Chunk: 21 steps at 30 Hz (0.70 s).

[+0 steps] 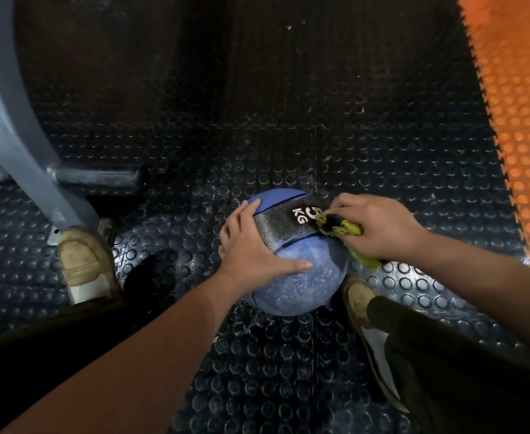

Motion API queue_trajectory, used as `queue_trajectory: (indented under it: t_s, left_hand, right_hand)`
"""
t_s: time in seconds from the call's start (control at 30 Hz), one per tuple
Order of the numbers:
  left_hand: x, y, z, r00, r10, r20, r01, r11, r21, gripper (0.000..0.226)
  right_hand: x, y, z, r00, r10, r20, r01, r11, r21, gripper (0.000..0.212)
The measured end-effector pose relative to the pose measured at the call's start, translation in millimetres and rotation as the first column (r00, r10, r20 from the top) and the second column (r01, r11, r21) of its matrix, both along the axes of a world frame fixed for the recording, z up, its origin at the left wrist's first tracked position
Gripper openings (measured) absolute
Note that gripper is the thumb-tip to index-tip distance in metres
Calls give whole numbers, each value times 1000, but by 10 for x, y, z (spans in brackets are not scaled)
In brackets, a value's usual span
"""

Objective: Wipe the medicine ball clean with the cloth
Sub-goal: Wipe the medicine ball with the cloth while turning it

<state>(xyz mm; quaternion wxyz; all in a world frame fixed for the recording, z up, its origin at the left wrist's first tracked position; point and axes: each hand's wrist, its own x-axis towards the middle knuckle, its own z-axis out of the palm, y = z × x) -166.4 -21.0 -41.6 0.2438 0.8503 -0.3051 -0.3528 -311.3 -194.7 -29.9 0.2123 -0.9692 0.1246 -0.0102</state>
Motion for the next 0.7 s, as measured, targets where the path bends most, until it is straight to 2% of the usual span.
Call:
queue_trajectory:
  t_s: [0.07,0.13,0.2,0.27,0.37,0.47,0.7]
  left_hand:
    - [-31,7,-24,1000,-14,25,14,1000,1,134]
    - [-54,27,-42,998,-47,38,48,999,-23,134]
    - [-47,51,-54,998,-60,35,62,996,-56,134]
    - [-9,67,-57,998,-56,19,57,997,-56,135]
    - [29,57,-25,1000,-27,2,27,999,-25,133]
    - [44,46,-34,1000,-8,3,8,1000,-16,132]
    - [-16,79,-103,999,-9,44,11,999,-51,130]
  right_hand:
    - [170,174,90,995,90,53,-89,996,-30,33]
    - [354,385,166,961,274,32,-269,957,-113,29]
    - [443,485,154,928,372,19,-366,920,-138,28]
    - [387,416,98,935,352,52,-345,933,-103,35]
    - [179,189,-20,967,234,102,-232,972,-37,43]
    - [13,64,-87,988,131,85,-130,991,-13,49]
    - [258,379,20,955,279,100,-251,941,-226,33]
